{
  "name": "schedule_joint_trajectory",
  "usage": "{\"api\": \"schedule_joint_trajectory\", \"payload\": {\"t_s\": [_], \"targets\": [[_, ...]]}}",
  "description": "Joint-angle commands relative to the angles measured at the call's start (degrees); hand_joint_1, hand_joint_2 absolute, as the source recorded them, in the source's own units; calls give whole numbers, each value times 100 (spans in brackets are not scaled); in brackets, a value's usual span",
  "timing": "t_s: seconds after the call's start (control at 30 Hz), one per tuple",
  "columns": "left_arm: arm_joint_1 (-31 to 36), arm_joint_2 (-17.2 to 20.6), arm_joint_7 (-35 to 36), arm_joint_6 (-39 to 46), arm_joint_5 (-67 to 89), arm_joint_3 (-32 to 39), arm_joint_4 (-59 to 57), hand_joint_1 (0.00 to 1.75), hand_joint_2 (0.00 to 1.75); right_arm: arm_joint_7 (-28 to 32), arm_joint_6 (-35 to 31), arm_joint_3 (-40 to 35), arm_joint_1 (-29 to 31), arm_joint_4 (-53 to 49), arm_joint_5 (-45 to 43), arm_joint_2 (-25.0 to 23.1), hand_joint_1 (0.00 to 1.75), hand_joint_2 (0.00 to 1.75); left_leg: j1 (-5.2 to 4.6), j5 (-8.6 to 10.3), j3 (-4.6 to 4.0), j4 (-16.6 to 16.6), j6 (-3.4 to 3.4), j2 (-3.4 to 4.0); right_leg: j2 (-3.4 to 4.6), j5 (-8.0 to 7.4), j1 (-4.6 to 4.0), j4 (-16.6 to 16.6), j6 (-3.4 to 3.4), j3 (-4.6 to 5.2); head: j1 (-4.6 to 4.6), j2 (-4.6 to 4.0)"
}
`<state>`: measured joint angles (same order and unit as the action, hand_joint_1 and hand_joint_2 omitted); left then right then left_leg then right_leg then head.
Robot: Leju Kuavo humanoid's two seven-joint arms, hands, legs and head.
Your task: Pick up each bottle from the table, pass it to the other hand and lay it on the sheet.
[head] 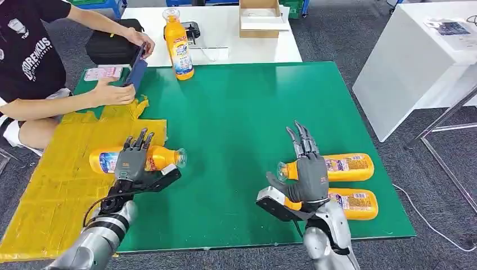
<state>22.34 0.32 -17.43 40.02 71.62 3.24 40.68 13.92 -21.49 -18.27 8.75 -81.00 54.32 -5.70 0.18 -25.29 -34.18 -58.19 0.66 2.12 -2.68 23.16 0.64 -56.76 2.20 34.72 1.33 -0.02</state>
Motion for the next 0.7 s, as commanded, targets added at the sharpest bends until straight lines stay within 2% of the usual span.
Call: {"api": "schedule_joint_trajectory", "payload": {"t_s": [0.03, 0.07, 0.2, 0.3, 0.4, 0.7], "targets": [[-738, -1446, -1852, -2, -213, 1823, 2944, 0, 175, -363, 60, 119, 813, 1219, 779, 654, 0, 175, 7, -6, 7, -4, 2, -18, 13, 2, -4, 7, -1, -15, 2, 0], [-764, -1808, -2257, -2, 117, 2213, 3520, 0, 175, -431, 40, 125, 913, 1353, 978, 687, 0, 175, 4, -4, -7, -8, 3, -14, 7, 0, -2, 2, 1, -1, 0, 0], [-957, -1952, -2257, -2, 612, 2123, 4549, 0, 175, -434, 33, 112, 1039, 1508, 1093, 722, 0, 175, 2, -6, -15, -8, 0, 1, 22, -9, -1, 3, 7, 9, 0, 0], [-988, -1983, -2257, -2, 718, 2086, 4673, 0, 175, -521, -21, 107, 1104, 1610, 1246, 766, 0, 175, 4, -14, 0, -10, -3, 4, 42, -4, -1, 0, 2, -1, 2, 0], [-988, -1983, -2257, -2, 718, 2086, 4673, 0, 175, -521, -21, 107, 1104, 1610, 1246, 766, 0, 175, -4, -3, -8, -1, -1, -7, 13, -6, 0, 3, 7, 6, 2, 0], [-981, -2019, -2257, -2, 604, 2090, 4453, 0, 175, -579, 184, 123, 1274, 1936, 1404, 1003, 0, 175, 0, -3, 0, 1, 1, -7, 17, -6, 1, 5, 8, -2, 2, 0]]}}
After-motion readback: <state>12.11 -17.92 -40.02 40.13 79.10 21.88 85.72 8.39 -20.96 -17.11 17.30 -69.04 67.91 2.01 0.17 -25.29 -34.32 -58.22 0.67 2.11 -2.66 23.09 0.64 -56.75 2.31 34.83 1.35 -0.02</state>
